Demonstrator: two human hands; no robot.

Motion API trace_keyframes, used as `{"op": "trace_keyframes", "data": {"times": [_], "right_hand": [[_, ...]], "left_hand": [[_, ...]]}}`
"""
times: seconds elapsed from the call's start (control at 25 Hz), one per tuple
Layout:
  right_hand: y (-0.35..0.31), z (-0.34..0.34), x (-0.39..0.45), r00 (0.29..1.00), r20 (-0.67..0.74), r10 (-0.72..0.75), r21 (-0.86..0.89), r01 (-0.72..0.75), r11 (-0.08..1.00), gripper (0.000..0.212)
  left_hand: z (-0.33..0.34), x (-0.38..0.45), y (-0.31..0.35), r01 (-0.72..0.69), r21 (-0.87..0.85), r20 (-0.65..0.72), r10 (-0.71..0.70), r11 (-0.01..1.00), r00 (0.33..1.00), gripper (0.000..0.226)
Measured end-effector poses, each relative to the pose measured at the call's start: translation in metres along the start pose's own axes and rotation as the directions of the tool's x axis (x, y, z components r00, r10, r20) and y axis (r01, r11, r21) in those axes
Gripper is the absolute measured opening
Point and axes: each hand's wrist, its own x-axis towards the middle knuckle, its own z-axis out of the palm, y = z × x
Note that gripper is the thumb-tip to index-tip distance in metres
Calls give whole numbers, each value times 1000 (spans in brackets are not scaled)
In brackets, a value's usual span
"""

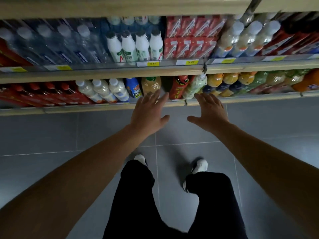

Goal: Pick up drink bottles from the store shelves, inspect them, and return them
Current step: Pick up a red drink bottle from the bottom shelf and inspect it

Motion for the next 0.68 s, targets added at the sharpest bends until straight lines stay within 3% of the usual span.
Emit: {"op": "trace_keyframes", "data": {"times": [0.16, 0.32, 0.56, 0.68], "right_hand": [[54, 74, 71, 997, -59, -44, -44, 41, 998, 96], [84, 136, 142, 965, -220, -143, -42, 137, 990, 92], [87, 160, 220, 834, -464, -298, -198, 230, 953, 79], [78, 165, 251, 813, -512, -277, -193, 205, 959, 70]], "left_hand": [[94, 58, -18, 42, -23, -67, -44, 999, 997, 79], [163, 117, -28, 53, -71, -185, -65, 996, 981, 81], [208, 172, -43, 26, -48, -302, -39, 999, 952, 80], [231, 185, -50, 20, -31, -346, -29, 999, 938, 80]]}}
